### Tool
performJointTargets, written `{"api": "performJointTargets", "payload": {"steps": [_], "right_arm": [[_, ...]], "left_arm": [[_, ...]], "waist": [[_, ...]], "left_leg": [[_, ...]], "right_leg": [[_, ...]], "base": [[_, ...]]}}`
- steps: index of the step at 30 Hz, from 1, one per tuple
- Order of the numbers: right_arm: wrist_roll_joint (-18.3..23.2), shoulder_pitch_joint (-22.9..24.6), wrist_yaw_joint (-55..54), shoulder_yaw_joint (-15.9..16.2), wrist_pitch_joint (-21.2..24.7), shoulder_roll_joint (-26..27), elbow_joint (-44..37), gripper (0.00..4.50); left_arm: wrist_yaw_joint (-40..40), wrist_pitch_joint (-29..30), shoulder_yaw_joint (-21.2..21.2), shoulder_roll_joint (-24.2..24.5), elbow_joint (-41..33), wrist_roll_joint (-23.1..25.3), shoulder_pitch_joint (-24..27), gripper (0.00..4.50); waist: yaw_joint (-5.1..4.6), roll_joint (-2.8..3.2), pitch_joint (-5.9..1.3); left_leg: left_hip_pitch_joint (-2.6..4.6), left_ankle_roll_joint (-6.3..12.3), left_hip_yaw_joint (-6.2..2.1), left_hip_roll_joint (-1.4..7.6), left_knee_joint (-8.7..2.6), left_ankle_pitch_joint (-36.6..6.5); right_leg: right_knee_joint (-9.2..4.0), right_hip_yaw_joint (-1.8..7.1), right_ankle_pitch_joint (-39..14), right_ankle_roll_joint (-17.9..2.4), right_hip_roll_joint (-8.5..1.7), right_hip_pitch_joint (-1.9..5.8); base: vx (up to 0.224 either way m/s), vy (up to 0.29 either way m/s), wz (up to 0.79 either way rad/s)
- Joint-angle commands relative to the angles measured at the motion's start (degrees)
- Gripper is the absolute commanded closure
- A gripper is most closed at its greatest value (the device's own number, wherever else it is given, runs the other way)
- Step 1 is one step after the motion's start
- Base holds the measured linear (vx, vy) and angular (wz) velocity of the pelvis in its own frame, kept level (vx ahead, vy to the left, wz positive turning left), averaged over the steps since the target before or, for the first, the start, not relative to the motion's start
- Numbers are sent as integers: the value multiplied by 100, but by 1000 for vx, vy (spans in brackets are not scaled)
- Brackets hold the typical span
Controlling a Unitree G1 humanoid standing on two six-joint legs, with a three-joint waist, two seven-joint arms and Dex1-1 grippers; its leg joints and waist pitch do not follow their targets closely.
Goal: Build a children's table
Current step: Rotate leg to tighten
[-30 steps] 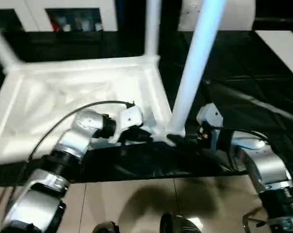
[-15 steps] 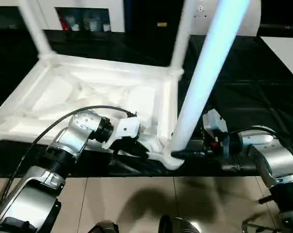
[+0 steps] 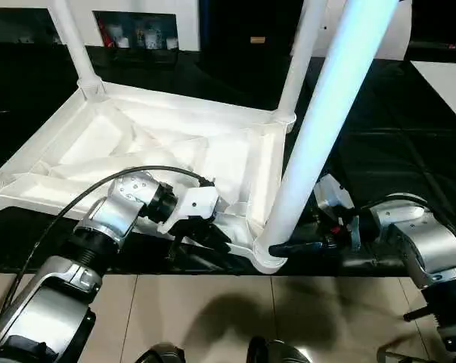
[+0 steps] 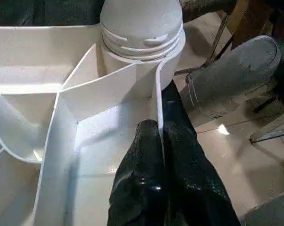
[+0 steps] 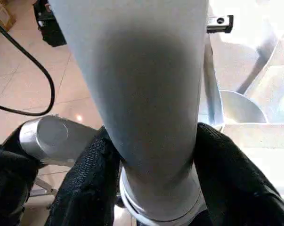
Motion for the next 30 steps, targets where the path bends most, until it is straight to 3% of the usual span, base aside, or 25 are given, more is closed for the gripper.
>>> {"api": "performJointTargets", "payload": {"steps": [1,7,8,9,10,11,12,13,14,15,16,17,18,19,20,21,22,23,24,25,26,28,29,30], "right_arm": [[150,49,286,122,116,-60,-76,253],[319,322,-307,62,759,128,-490,253],[232,402,-631,63,816,254,-578,253],[-66,489,-1374,72,841,584,-628,253],[-223,516,-1752,76,862,758,-630,253],[-328,513,-2067,77,978,914,-615,253],[-388,489,-2418,48,1166,1127,-578,253],[-398,437,-2753,-31,1307,1359,-509,254],[-398,437,-2753,-31,1307,1359,-509,254],[-455,308,-3461,-197,1571,1818,-364,254],[-503,237,-3861,-283,1673,2051,-291,254],[-542,179,-4177,-360,1749,2229,-224,255],[-551,166,-4250,-377,1767,2271,-209,255],[-613,76,-4750,-515,1829,2568,-108,256],[-720,-37,-5390,-691,1884,2968,6,256],[-720,-37,-5390,-691,1884,2968,6,256],[-879,-127,-5859,-747,1897,3246,70,256],[-909,-157,-5986,-762,1904,3329,91,256],[-924,-178,-6065,-772,1904,3383,107,256],[-957,-195,-6139,-780,1898,3433,116,256],[-1039,-207,-6221,-755,1794,3496,144,256],[-1053,-166,-6172,-721,1639,3477,131,256],[-1053,-165,-6170,-720,1635,3476,130,256],[-1042,-88,-6063,-735,1481,3399,65,200]], "left_arm": [[-198,-38,-321,-40,125,225,88,450],[266,329,-132,-220,70,111,180,450],[434,503,-94,-288,22,100,206,450],[859,866,-14,-479,2,119,204,450],[1091,1042,29,-586,14,135,191,450],[1320,1215,93,-712,37,121,170,450],[1580,1385,171,-874,73,91,138,450],[1786,1542,222,-1008,103,77,103,450],[1786,1542,222,-1008,103,77,103,450],[2271,1829,338,-1283,192,81,14,450],[2595,1987,439,-1449,262,76,-50,450],[2835,2098,517,-1574,311,64,-98,450],[2890,2123,535,-1603,323,62,-109,450],[3394,2344,716,-1813,399,51,-202,450],[4001,2604,935,-2073,440,72,-308,450],[4001,2604,935,-2073,440,72,-308,450],[4586,2789,1182,-2289,459,70,-397,450],[4735,2825,1239,-2344,457,72,-425,450],[4831,2843,1271,-2379,455,73,-443,450],[4953,2864,1311,-2418,445,78,-460,450],[5079,2894,1360,-2479,388,82,-477,450],[5039,2850,1329,-2452,311,116,-446,450],[5037,2848,1327,-2451,309,117,-444,450],[4918,2809,1250,-2336,203,185,-361,450]], "waist": [[-5,-57,-449],[24,-67,-424],[29,-67,-417],[28,-25,-386],[-8,-39,-357],[-51,-35,-272],[-98,-47,-230],[-149,-4,-201],[-241,-13,-195],[-333,33,-205],[-381,83,-193],[-526,146,-184],[-555,244,-175],[-580,282,-135],[-405,291,-96],[-411,-53,-125],[-462,-55,-79],[-391,-134,-223],[-330,-102,-275],[-306,-62,-190],[-326,-23,-292],[-340,32,-277],[-346,14,-271],[-340,3,-296]], "left_leg": [[-36,771,9,282,-310,-9],[-25,723,11,290,-328,-55],[-19,663,11,292,-336,-121],[-17,619,6,287,-348,-206],[-2,463,8,270,-372,-452],[48,251,-9,243,-415,-935],[90,152,-15,204,-410,-1209],[174,27,-53,120,-360,-1471],[190,-19,-93,115,-354,-1661],[161,-18,-150,161,-396,-1853],[179,-23,-177,213,-427,-2065],[152,-61,-283,333,-516,-2680],[160,-68,-351,453,-604,-3161],[16,-99,-432,659,-818,-3785],[-85,-86,-296,728,-1222,-4753],[375,-267,-208,263,-694,-3888],[487,-359,-239,28,-299,-3147],[260,-128,-169,-102,32,-1264],[-37,-36,-248,2,-208,-713],[-170,-48,-273,50,-375,-610],[-14,54,-223,170,-488,-546],[21,292,-136,186,-504,-746],[6,357,-99,173,-500,-980],[-13,422,-88,171,-493,-890]], "right_leg": [[-287,337,-1125,-1167,-411,473],[-319,340,-1337,-1080,-407,472],[-341,343,-1487,-1013,-417,462],[-364,342,-1634,-983,-416,444],[-438,331,-2103,-850,-418,423],[-555,298,-2980,-626,-404,383],[-634,261,-3540,-446,-393,355],[-794,159,-4474,-35,-417,342],[-911,67,-4830,204,-423,355],[-933,-24,-4637,291,-419,439],[-968,-89,-4506,280,-401,443],[-992,-293,-4128,321,-369,560],[-888,-347,-3749,283,-348,644],[-425,-263,-2993,134,-324,789],[465,66,-939,-95,-197,707],[-192,404,-3188,112,-347,303],[-745,224,-5164,136,-584,120],[-885,340,-6160,269,-868,321],[-689,404,-5533,203,-874,615],[-633,342,-5117,170,-738,622],[-468,372,-2875,-322,-468,478],[-405,408,-2006,-819,-411,448],[-434,412,-2265,-867,-420,466],[-429,420,-2242,-881,-437,488]], "base": [[0,0,0],[0,0,0],[0,0,0],[0,0,0],[0,0,0],[0,0,0],[0,0,0],[-60,2,-3],[-63,33,-8],[-90,67,-14],[-57,60,-10],[-65,71,-12],[-102,74,-9],[-102,74,-9],[-86,49,6],[0,0,0],[0,0,0],[67,-28,-21],[66,24,-28],[66,24,-28],[57,8,0],[0,0,0],[0,0,0],[0,0,0]]}}
